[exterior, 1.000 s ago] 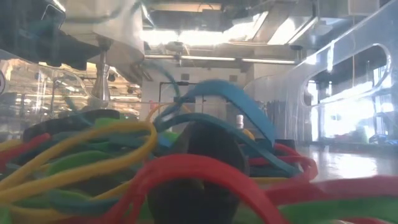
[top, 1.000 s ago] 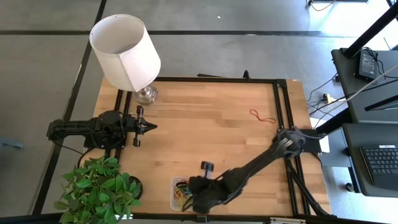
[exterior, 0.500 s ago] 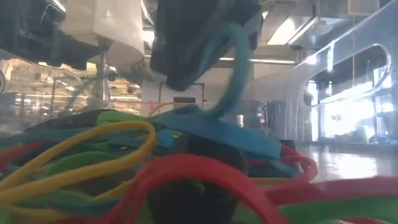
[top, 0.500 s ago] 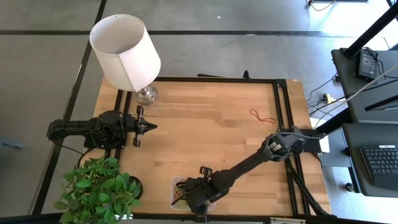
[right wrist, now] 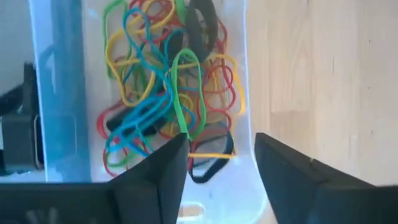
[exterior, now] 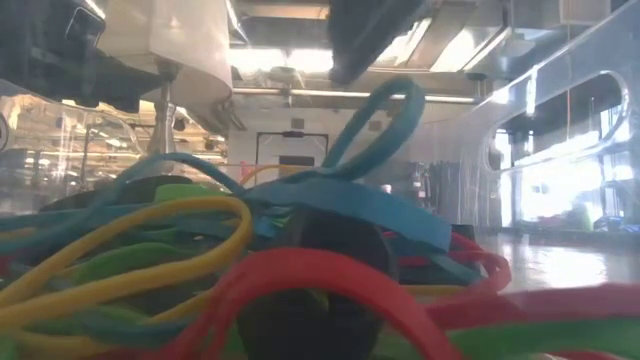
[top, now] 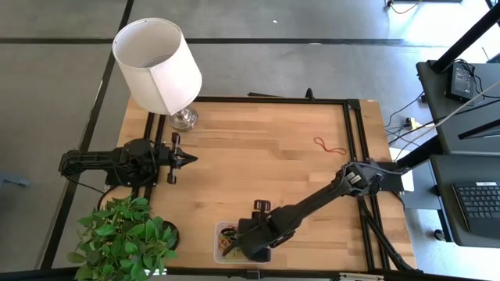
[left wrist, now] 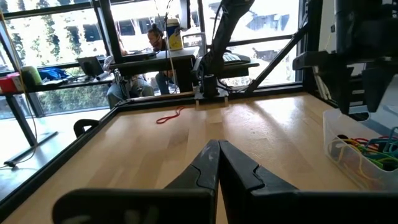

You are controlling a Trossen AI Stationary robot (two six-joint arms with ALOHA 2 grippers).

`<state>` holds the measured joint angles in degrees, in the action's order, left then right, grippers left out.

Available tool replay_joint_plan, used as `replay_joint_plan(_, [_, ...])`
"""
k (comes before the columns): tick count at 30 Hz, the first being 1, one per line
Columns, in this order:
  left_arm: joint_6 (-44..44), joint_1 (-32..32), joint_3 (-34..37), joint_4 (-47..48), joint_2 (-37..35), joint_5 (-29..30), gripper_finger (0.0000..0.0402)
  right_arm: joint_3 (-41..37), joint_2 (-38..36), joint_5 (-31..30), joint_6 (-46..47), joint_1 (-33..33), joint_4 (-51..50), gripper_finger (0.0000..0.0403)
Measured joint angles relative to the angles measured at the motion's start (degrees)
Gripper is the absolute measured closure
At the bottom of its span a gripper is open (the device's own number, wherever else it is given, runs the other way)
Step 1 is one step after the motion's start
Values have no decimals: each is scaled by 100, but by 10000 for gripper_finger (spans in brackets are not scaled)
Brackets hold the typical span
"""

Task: Pick and place rubber bands into bin
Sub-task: Put the red rubber band into the transparent bin

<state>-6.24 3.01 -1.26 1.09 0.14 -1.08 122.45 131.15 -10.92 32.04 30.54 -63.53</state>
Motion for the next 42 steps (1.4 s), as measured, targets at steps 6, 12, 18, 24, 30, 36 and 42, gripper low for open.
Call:
replay_joint_plan(6, [-4,0,0,0,0,0,398,-887,-523,-21,-407,-297,-30,260])
replay_joint_plan(12, [0,0,0,1,0,0,398,-3310,-2066,-161,-320,-593,1080,291])
replay_joint_plan(18, [-1,0,0,1,0,0,398,-5945,-4210,-302,38,-1098,2439,289])
replay_joint_plan(24, [-2,0,0,1,0,0,398,-7701,-6161,-403,526,-2166,2008,267])
replay_joint_plan(30, [0,0,0,1,0,0,398,-8600,-7139,-252,-222,-3704,1689,211])
replay_joint_plan(36, [-4,0,0,1,0,-1,398,-8914,-6958,-82,-899,-5279,1783,140])
replay_joint_plan(42, [0,0,0,0,0,-1,398,-8898,-6470,685,-1313,-6665,2065,127])
